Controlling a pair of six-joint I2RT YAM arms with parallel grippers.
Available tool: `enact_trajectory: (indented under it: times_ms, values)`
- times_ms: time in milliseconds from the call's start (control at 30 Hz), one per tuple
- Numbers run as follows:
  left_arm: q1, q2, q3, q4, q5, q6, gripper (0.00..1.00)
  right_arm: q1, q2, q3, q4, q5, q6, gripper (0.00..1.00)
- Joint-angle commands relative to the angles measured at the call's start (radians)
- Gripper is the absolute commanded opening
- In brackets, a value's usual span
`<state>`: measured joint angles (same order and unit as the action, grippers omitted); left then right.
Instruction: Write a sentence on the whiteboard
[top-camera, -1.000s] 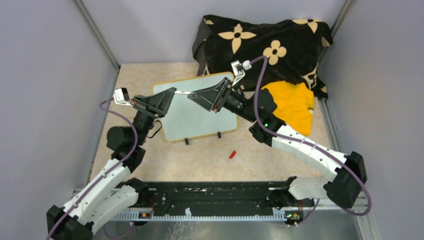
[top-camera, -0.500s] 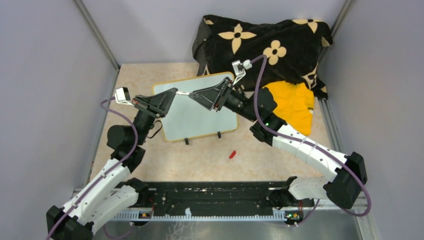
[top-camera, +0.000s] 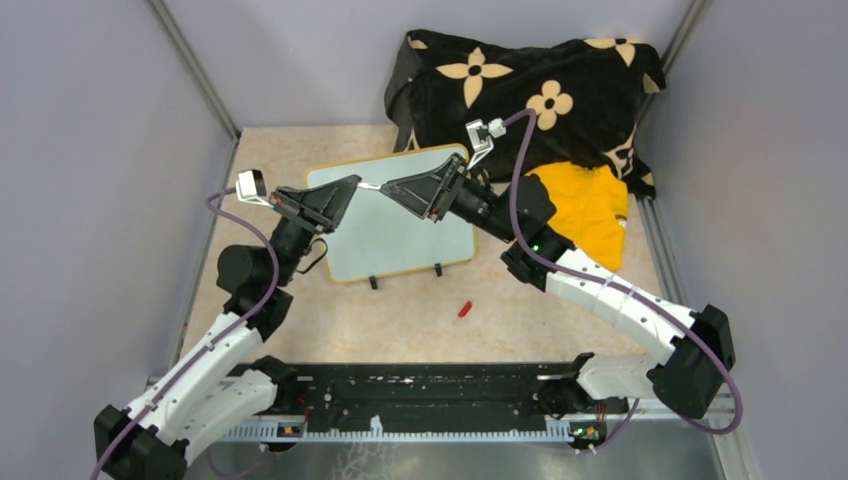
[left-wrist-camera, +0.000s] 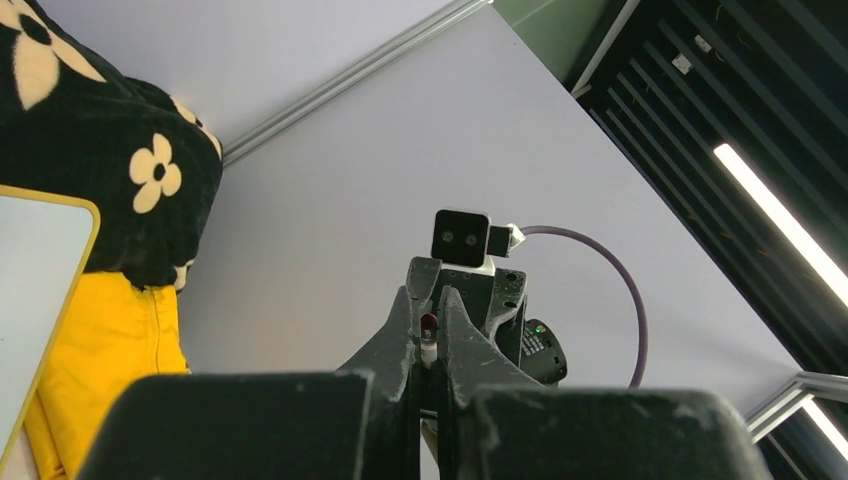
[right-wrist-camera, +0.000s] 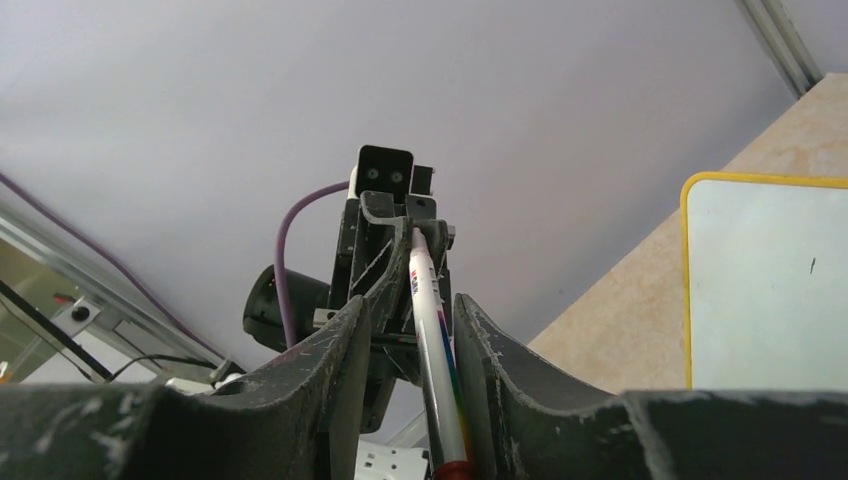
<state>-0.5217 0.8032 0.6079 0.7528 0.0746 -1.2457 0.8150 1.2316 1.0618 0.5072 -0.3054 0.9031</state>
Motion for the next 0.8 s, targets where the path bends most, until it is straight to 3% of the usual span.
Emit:
enact_trajectory:
  times_ms: [0,300,567,767]
  values:
    - [-0.004,0.013,0.036,0.008,0.034,-0.003,0.00,-0.002,-0.020,0.030,0.046,-0.020,0.011,0.34]
    - [-0.004,0.019,0.036,0.009,0.036,-0.006,0.00,-0.003,-0.018,0.029,0.048,-0.022,0.011,0.27]
    - [-0.004,0.023,0.038,0.009,0.033,-0.001,0.00,-0.002,-0.019,0.030,0.039,-0.030,0.009,0.31]
    - [-0.004,0.025,0.037,0.008,0.033,-0.001,0.00,-0.002,-0.017,0.032,0.040,-0.037,0.010,0.19]
